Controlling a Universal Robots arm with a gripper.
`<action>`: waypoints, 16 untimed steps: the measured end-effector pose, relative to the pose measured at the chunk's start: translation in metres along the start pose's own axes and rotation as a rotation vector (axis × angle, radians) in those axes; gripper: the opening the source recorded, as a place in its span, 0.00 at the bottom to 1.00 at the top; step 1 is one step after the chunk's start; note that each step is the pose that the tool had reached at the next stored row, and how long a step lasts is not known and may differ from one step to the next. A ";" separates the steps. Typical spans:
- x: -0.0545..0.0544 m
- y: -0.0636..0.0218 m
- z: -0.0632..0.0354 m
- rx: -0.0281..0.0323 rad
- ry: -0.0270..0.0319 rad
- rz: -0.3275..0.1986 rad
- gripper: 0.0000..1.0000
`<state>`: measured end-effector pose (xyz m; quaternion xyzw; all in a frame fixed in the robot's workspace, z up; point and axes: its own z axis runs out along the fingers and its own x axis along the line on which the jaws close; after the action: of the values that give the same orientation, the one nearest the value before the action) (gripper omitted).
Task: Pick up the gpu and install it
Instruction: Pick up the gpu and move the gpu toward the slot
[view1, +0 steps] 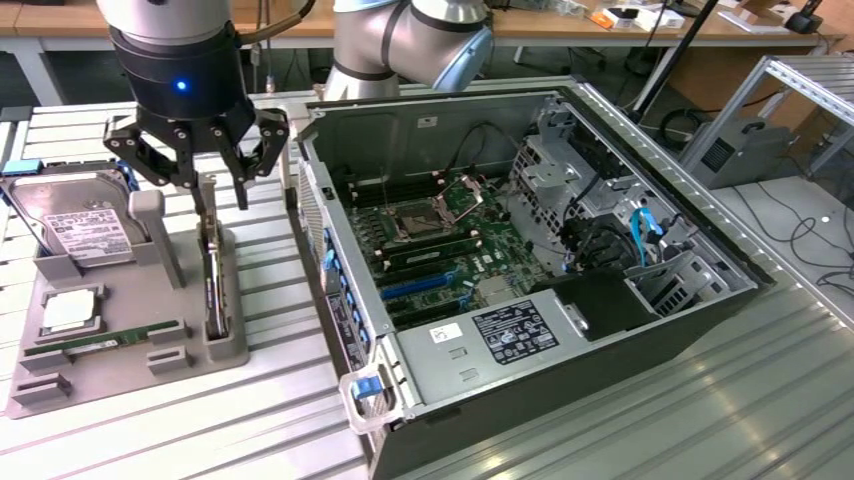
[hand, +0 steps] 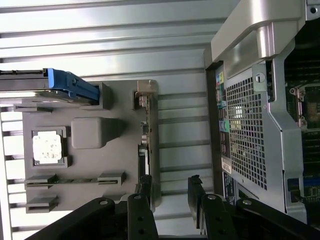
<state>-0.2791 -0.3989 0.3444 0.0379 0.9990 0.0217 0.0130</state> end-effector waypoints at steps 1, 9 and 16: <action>0.000 0.0000 0.0003 0.0000 0.0000 0.000 0.42; 0.000 -0.0002 0.0041 0.0000 0.0000 0.000 0.42; 0.001 -0.0004 0.0072 0.0000 0.0000 0.000 0.42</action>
<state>-0.2798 -0.3990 0.3373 0.0379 0.9990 0.0217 0.0131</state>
